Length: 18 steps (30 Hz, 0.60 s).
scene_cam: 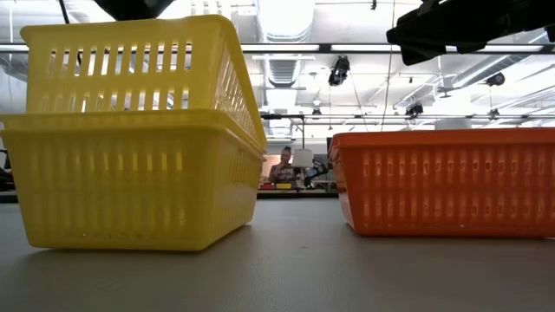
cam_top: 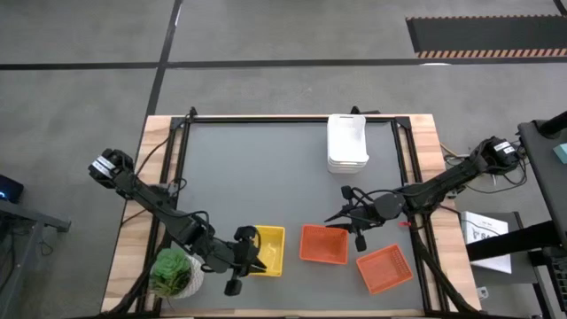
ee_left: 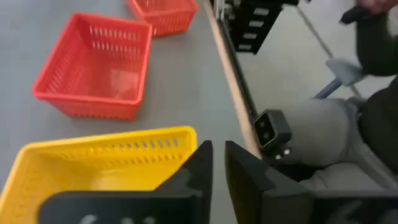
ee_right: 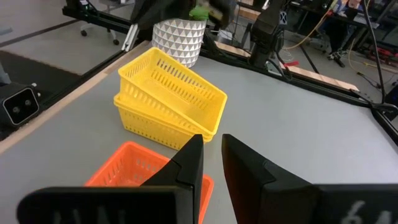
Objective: Stack baskets by color
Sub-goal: Stack the left yellow bin on top of the right yellow bin
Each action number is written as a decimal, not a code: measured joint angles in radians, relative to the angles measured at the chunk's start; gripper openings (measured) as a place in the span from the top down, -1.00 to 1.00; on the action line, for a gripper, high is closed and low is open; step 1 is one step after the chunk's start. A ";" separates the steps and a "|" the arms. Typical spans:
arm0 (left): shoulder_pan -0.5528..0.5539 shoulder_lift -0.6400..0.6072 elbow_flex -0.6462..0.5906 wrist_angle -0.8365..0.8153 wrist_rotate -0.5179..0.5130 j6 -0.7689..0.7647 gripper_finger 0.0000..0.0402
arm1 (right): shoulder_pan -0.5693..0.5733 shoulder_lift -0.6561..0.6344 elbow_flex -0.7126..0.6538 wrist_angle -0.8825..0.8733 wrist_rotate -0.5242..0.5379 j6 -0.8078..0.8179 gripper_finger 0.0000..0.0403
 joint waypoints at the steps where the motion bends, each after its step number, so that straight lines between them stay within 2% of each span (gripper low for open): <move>1: 0.000 0.014 0.000 0.001 0.004 0.000 0.82 | 0.000 0.000 0.000 0.000 0.000 0.000 0.74; 7: 0.000 0.082 0.005 0.002 0.024 0.007 0.39 | 0.000 0.000 0.000 0.000 0.000 0.005 0.74; 10: 0.003 0.096 0.000 0.001 0.021 0.008 0.27 | 0.000 0.000 0.000 0.000 0.000 0.006 0.74; 14: 0.004 0.112 0.000 0.002 0.006 0.006 0.25 | 0.000 0.000 0.000 0.000 0.000 0.008 0.74; 18: 0.004 0.119 0.000 0.002 0.003 0.001 0.37 | 0.000 0.000 0.000 0.000 0.000 0.018 0.74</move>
